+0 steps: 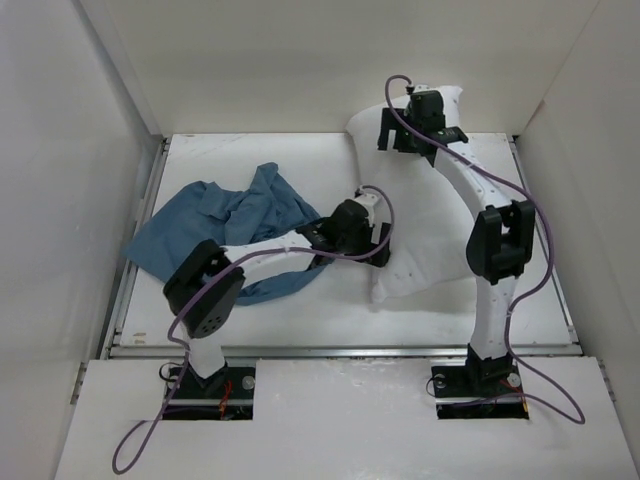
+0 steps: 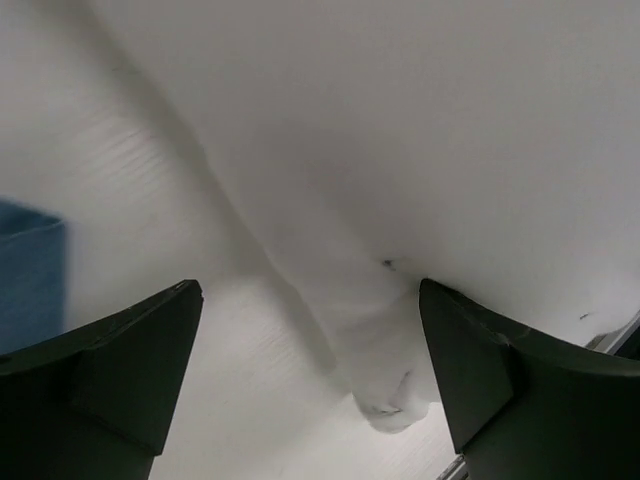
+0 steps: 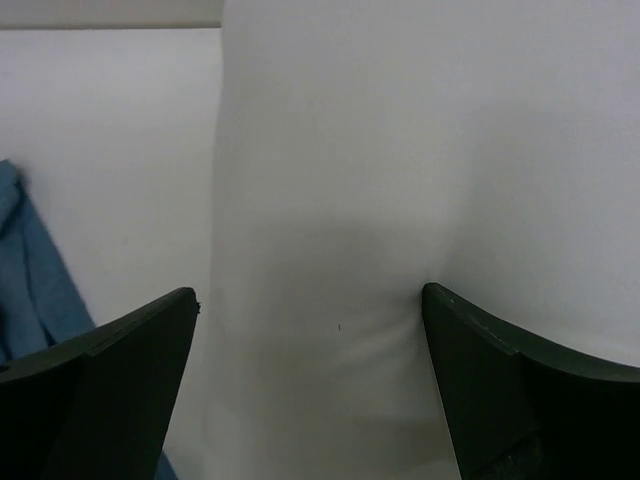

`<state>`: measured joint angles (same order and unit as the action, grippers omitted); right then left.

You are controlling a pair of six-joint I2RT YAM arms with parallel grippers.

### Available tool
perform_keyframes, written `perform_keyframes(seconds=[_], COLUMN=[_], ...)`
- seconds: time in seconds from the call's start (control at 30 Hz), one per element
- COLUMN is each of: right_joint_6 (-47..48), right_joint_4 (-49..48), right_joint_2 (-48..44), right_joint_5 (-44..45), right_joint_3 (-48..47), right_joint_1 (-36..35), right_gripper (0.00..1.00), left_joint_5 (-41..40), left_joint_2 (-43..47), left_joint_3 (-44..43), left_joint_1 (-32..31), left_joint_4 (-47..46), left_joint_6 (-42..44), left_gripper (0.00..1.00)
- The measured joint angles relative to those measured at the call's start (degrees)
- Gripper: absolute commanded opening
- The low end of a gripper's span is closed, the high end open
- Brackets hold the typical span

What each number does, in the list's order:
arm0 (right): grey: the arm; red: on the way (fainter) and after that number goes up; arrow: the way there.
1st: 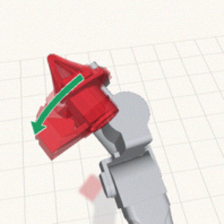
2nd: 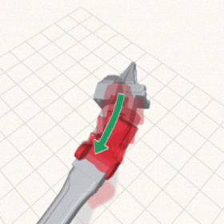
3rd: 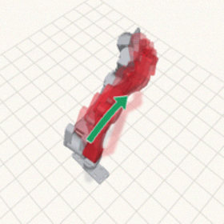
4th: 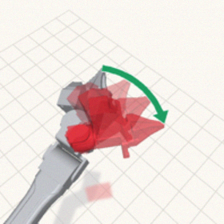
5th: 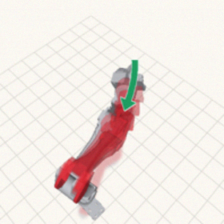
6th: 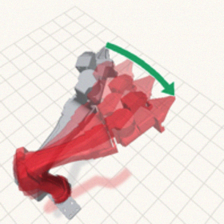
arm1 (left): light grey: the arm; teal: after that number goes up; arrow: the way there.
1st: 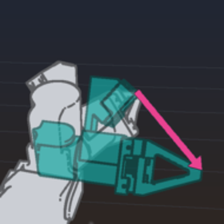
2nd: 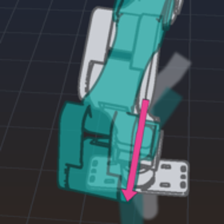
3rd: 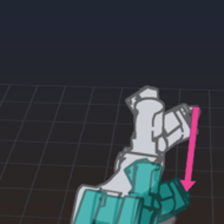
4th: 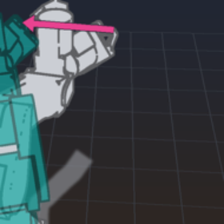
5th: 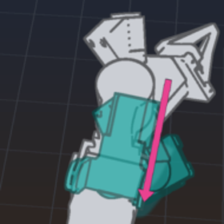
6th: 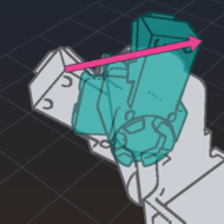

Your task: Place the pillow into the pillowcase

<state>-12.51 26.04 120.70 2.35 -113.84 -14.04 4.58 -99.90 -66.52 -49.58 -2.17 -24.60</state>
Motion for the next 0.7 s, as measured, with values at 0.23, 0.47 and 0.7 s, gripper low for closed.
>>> perform_keyframes(seconds=[0.23,0.47,0.7], right_joint_6=[1.46,5.31,7.3], right_joint_4=[-0.76,0.83,2.91], right_joint_2=[0.07,-2.69,-12.09], right_joint_5=[-9.75,-13.86,-13.18], right_joint_3=[-0.39,1.64,6.47], right_joint_1=[-2.93,-2.91,-2.78], right_gripper=[0.98,0.97,1.0], left_joint_5=[7.63,12.04,10.32], left_joint_2=[-10.97,-11.72,-7.72], left_joint_3=[-9.77,-14.16,-14.38], left_joint_1=[-5.64,-12.72,-15.47], left_joint_4=[-4.0,-5.79,-6.19], left_joint_6=[4.52,10.27,12.72], left_gripper=[0.89,0.94,1.0])
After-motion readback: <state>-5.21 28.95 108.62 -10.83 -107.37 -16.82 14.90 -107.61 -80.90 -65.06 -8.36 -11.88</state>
